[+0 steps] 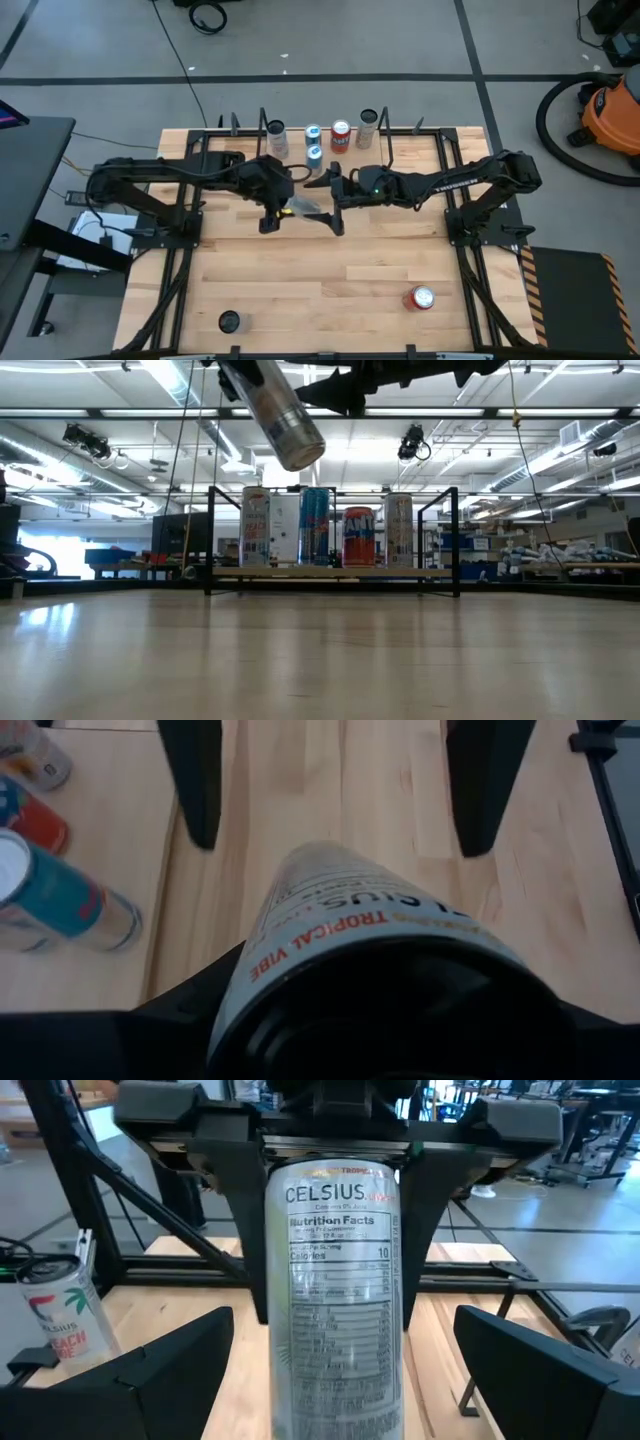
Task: Place canned beverage on shelf
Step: Put the white yellow soda can on the shelf aligned with the other white yellow soda can
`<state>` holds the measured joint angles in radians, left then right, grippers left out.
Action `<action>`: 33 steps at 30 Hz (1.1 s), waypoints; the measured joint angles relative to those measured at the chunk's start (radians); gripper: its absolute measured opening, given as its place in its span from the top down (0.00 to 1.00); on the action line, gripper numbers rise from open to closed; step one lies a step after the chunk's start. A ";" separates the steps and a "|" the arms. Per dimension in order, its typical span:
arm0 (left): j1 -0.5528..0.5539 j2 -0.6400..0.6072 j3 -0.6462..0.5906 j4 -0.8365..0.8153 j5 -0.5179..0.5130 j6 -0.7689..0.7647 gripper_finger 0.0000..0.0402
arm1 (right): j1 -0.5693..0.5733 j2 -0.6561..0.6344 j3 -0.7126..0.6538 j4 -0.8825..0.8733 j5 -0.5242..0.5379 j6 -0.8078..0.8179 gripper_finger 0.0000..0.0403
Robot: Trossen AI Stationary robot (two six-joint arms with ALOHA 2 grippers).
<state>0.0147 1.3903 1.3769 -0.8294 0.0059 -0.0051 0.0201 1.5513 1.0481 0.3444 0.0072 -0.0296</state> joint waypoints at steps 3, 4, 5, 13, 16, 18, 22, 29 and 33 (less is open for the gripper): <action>0.000 0.010 -0.001 0.031 -0.001 0.009 0.35 | -0.005 0.000 0.000 0.000 -0.006 0.000 0.03; 0.000 0.016 -0.001 0.046 0.000 0.016 0.35 | -0.005 0.000 0.000 -0.002 -0.007 0.000 0.03; 0.000 0.021 0.000 0.067 0.001 0.018 0.35 | -0.005 0.000 0.000 -0.006 -0.008 0.000 0.03; 0.000 0.049 -0.001 0.093 0.000 0.035 0.35 | -0.005 0.000 0.000 -0.029 -0.021 0.000 0.04; 0.000 0.052 -0.001 0.098 0.000 0.040 0.35 | -0.005 0.000 0.000 -0.039 -0.021 0.003 0.08; 0.000 0.050 -0.001 0.107 0.000 0.040 0.35 | -0.005 0.000 0.000 -0.048 -0.020 0.008 0.11; 0.000 0.050 -0.001 0.114 0.000 0.043 0.35 | -0.005 0.000 0.000 -0.047 -0.020 0.026 0.16; 0.000 0.051 -0.003 0.131 0.000 0.044 0.35 | -0.006 -0.001 0.000 -0.066 -0.019 0.026 0.22; 0.000 0.051 -0.003 0.131 -0.001 0.048 0.35 | -0.006 -0.002 0.001 -0.080 -0.018 0.033 0.22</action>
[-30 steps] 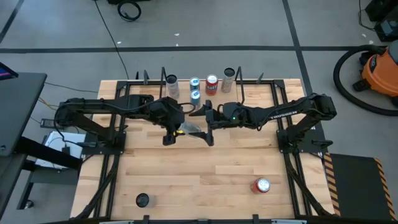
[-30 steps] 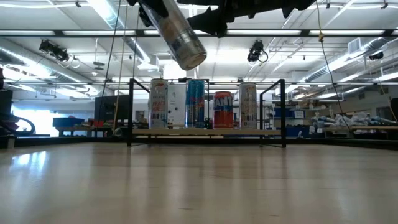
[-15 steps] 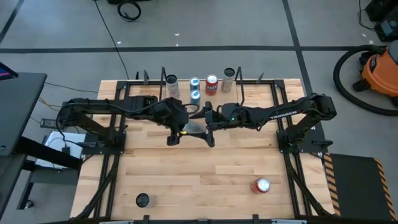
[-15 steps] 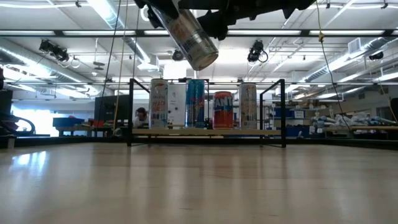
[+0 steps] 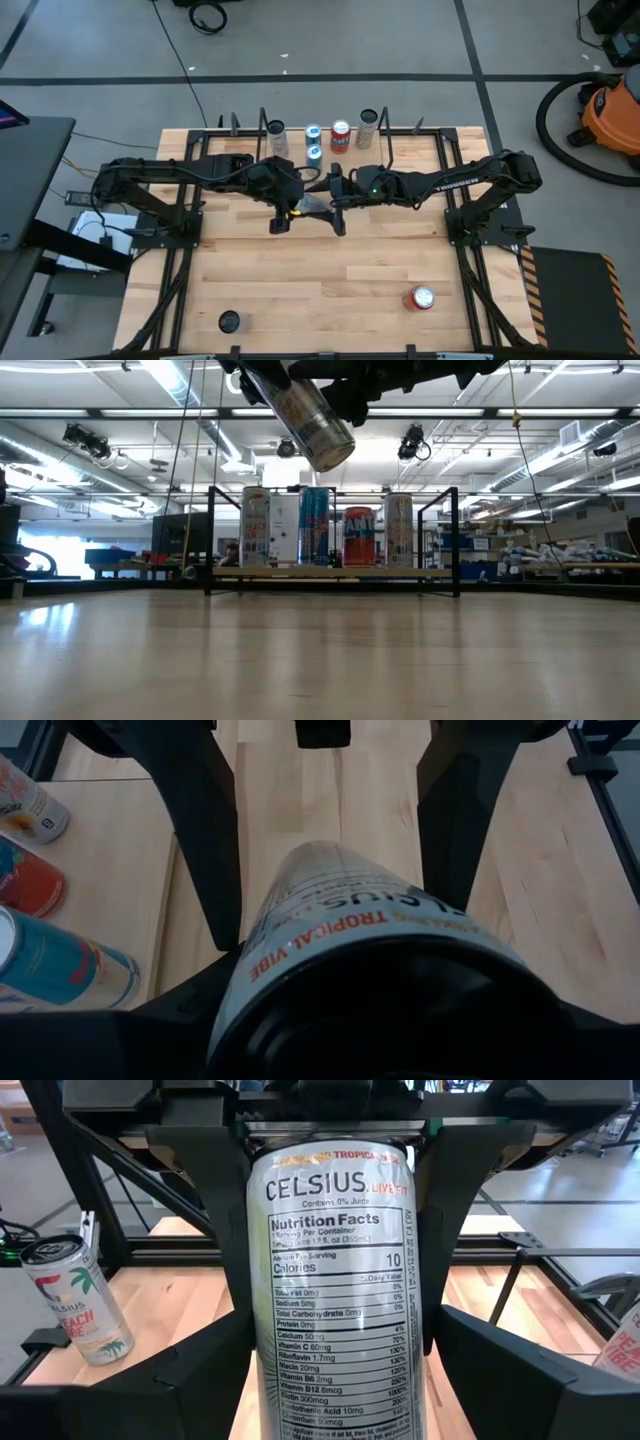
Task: Place canned beverage on shelf
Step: Put the white yellow soda can on the shelf aligned with the other white yellow soda can
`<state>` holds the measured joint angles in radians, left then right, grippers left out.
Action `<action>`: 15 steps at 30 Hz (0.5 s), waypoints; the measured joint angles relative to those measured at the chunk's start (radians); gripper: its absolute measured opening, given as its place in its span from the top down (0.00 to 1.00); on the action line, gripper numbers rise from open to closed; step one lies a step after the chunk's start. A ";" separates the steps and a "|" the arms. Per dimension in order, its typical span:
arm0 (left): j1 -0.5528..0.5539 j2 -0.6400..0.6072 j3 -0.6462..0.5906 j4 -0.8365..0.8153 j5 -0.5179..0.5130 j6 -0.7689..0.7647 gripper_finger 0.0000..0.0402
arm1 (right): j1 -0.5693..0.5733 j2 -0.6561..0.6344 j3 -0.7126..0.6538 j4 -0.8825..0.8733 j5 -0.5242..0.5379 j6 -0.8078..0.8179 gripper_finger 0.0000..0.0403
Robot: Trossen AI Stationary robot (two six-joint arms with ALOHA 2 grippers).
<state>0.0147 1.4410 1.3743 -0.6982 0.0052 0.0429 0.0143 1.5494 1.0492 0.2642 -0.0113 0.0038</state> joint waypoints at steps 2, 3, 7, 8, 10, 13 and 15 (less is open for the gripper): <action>0.000 0.000 0.000 0.000 -0.002 0.001 0.35 | 0.000 0.000 0.000 -0.004 0.000 0.001 0.22; 0.000 0.000 0.000 0.000 -0.002 0.002 0.35 | 0.000 0.000 0.000 -0.005 0.001 0.001 0.22; 0.000 0.000 0.000 0.001 -0.002 0.006 0.35 | -0.003 0.000 0.000 -0.010 0.018 0.002 0.22; 0.000 0.000 0.000 0.001 -0.002 0.006 0.35 | -0.004 0.000 0.000 -0.010 0.017 0.004 0.22; 0.000 0.000 0.000 0.001 -0.002 0.006 0.35 | -0.006 0.000 0.000 -0.008 0.012 0.017 0.22; 0.000 0.000 0.000 0.001 -0.002 0.006 0.35 | -0.007 0.001 0.000 -0.001 -0.003 0.022 0.22; 0.000 0.000 0.000 -0.001 -0.002 0.003 0.35 | -0.007 0.002 -0.001 0.005 -0.011 0.023 0.22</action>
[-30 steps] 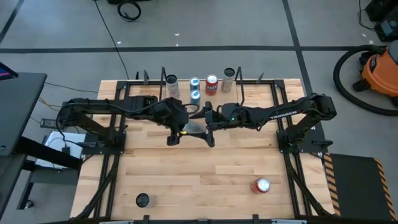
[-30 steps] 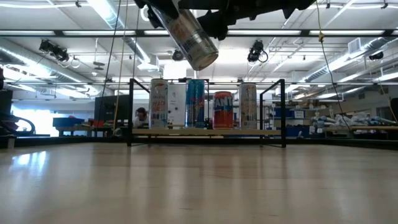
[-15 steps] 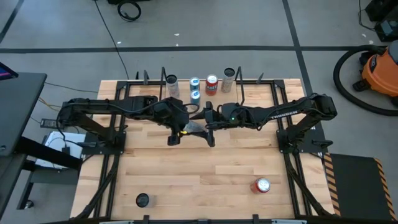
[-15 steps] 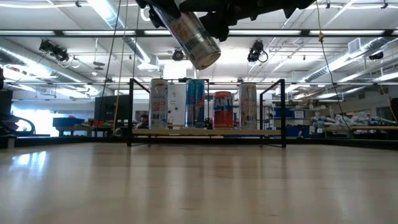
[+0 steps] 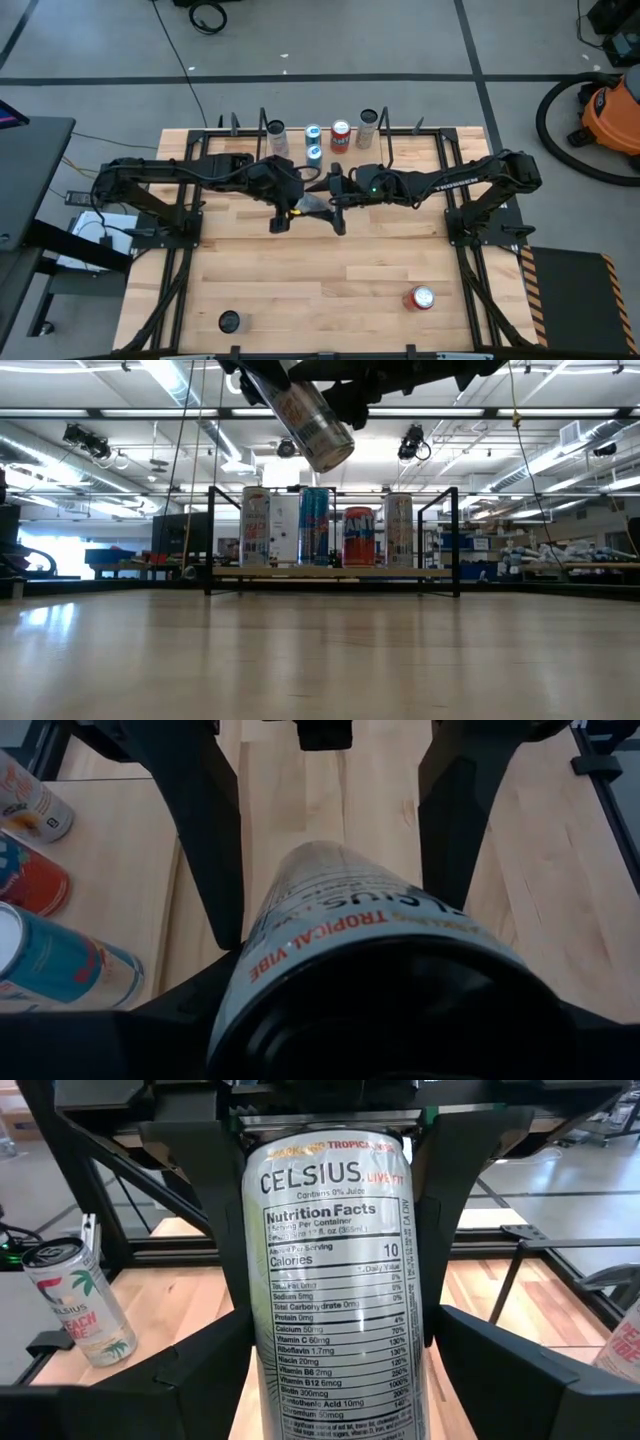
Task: Place canned beverage on shelf
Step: Put the white yellow soda can on the shelf aligned with the other white yellow soda can
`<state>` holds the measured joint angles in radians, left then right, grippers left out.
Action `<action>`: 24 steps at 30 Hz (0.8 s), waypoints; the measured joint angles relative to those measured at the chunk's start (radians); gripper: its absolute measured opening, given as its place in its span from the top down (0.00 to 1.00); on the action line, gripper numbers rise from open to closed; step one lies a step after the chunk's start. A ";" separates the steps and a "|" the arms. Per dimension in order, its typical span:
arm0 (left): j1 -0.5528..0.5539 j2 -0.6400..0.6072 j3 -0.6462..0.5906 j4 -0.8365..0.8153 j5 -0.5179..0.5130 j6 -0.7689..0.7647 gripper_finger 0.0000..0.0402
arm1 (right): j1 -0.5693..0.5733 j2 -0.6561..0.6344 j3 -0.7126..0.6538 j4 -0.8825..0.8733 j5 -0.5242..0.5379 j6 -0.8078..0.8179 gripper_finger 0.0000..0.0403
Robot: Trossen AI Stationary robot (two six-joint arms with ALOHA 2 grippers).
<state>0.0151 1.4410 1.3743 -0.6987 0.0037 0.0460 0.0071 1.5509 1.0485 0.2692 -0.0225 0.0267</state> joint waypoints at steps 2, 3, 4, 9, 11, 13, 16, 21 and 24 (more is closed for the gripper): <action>0.000 0.000 0.000 -0.005 0.002 0.007 0.35 | 0.000 0.000 0.000 0.000 -0.019 -0.001 0.22; 0.000 0.000 0.000 -0.010 0.003 0.016 0.35 | 0.000 0.001 0.000 0.000 -0.025 0.001 0.22; 0.000 0.000 0.000 -0.012 0.003 0.019 0.35 | 0.000 0.001 0.000 0.000 -0.026 0.000 0.22; 0.000 0.000 0.000 -0.014 0.003 0.020 0.35 | 0.000 0.001 -0.001 -0.005 -0.030 -0.003 0.18; 0.000 0.000 0.000 -0.010 0.001 0.023 0.35 | 0.000 0.001 -0.001 -0.027 -0.032 -0.002 0.15; 0.000 -0.001 0.003 0.005 -0.001 0.033 0.35 | 0.001 0.004 -0.002 -0.055 -0.036 -0.002 0.12; 0.000 -0.002 0.003 0.013 -0.003 0.034 0.35 | 0.001 0.004 -0.003 -0.072 -0.038 0.004 0.08; 0.000 -0.002 0.003 0.003 -0.003 0.040 0.35 | 0.004 0.003 -0.003 -0.064 -0.039 -0.001 0.05; 0.000 -0.002 0.003 -0.002 -0.002 0.039 0.35 | 0.006 0.003 -0.003 -0.065 -0.042 -0.023 0.05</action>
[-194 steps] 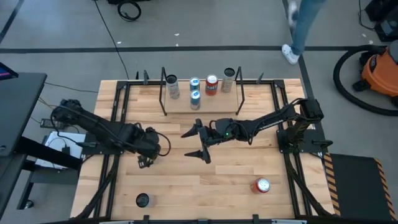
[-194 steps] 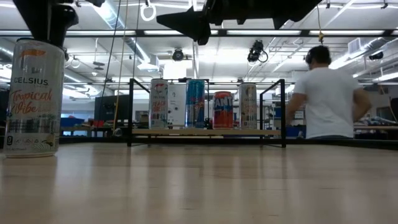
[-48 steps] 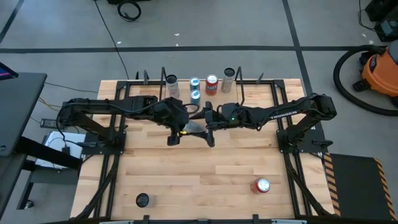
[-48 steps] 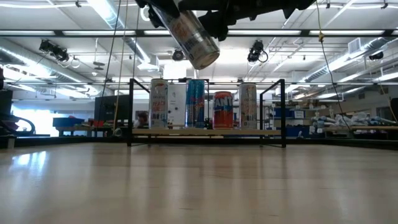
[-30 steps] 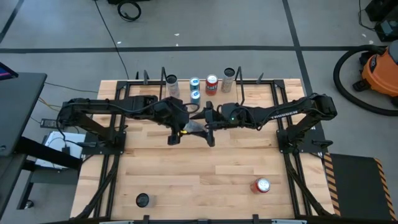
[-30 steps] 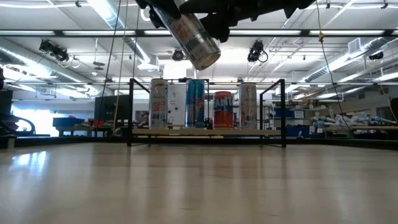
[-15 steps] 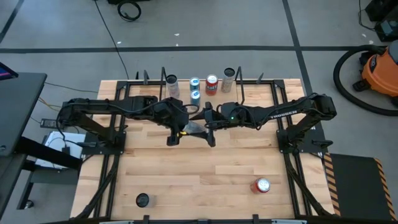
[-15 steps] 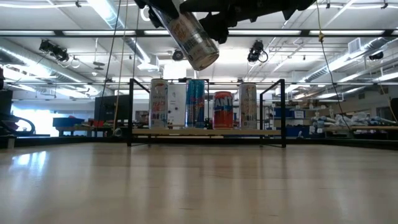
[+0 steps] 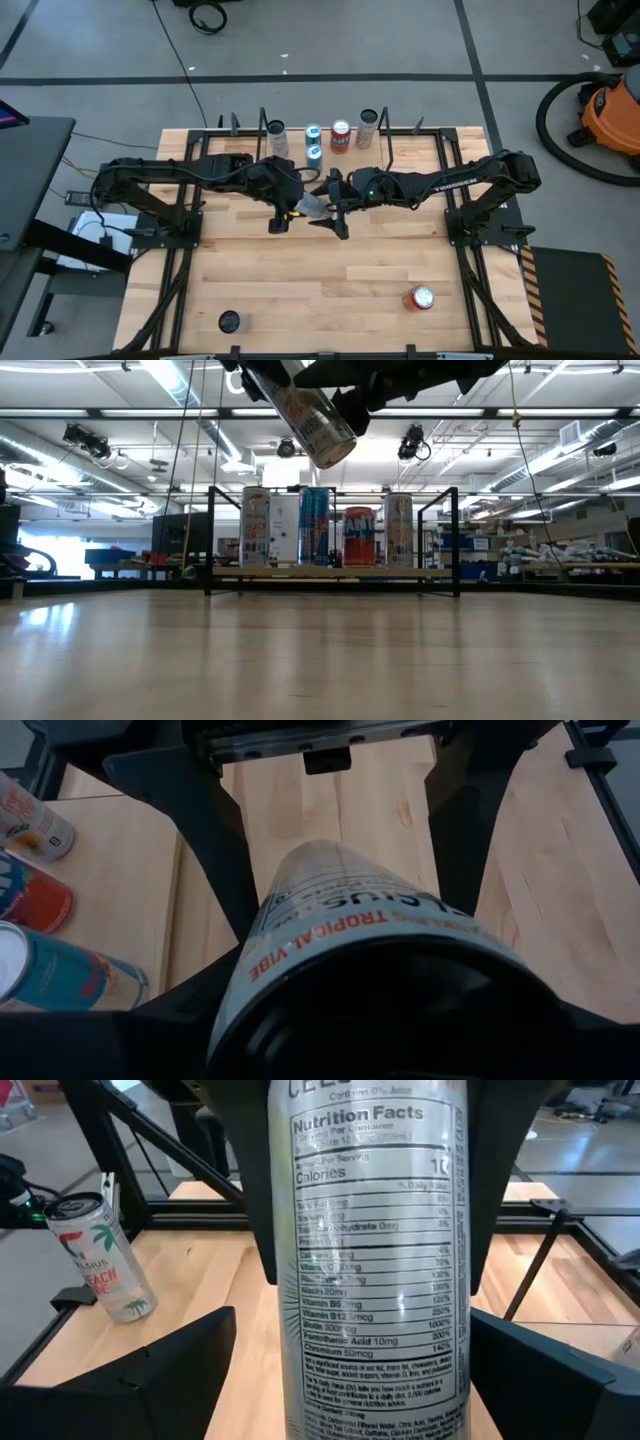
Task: Place canned beverage on shelf
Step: Put the white yellow soda can on the shelf aligned with the other white yellow soda can
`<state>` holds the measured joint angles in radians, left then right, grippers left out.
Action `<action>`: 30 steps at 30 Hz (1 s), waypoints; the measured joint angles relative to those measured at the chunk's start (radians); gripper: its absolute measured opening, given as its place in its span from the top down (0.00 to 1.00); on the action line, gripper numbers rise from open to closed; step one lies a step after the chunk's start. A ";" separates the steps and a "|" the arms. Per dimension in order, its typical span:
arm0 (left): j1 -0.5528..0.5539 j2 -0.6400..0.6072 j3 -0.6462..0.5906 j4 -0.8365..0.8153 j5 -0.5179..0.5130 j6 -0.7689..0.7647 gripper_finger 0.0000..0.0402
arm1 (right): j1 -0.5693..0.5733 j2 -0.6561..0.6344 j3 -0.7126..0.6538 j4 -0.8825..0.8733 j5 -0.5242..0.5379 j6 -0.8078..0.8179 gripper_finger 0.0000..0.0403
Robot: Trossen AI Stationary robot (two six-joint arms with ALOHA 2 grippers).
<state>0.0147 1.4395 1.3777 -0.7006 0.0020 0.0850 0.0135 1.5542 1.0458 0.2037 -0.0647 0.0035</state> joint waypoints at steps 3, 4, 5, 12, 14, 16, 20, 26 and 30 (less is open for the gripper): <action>0.000 0.000 0.000 0.000 0.000 -0.001 0.35 | 0.000 0.000 0.000 -0.002 0.010 0.011 0.06; 0.000 0.000 0.000 0.000 -0.001 -0.001 0.35 | 0.000 0.000 0.000 -0.003 0.017 0.019 0.07; 0.000 0.000 0.000 0.000 0.000 -0.002 0.35 | 0.000 0.000 0.000 -0.003 0.017 0.026 0.08; 0.000 0.000 -0.001 0.000 0.003 -0.014 0.32 | 0.000 -0.001 0.001 -0.011 0.020 0.031 0.21; 0.000 0.000 -0.001 0.000 0.005 -0.003 0.29 | -0.001 -0.001 0.001 -0.011 0.021 0.030 0.27; 0.000 0.000 -0.001 0.001 0.004 -0.002 0.26 | -0.001 -0.001 0.001 -0.013 0.021 0.032 0.31; 0.000 0.000 -0.001 0.006 0.000 -0.002 0.22 | -0.001 -0.001 0.001 -0.019 0.029 0.046 0.36; 0.005 -0.010 -0.001 0.001 -0.003 0.008 0.21 | 0.014 -0.001 0.001 -0.016 0.116 0.072 0.35; 0.025 -0.053 -0.002 -0.034 0.001 0.008 0.21 | 0.024 -0.002 0.001 -0.006 0.127 0.076 0.36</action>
<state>0.0395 1.3867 1.3762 -0.7349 0.0032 0.0925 0.0374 1.5520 1.0470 0.1977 0.0626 0.0797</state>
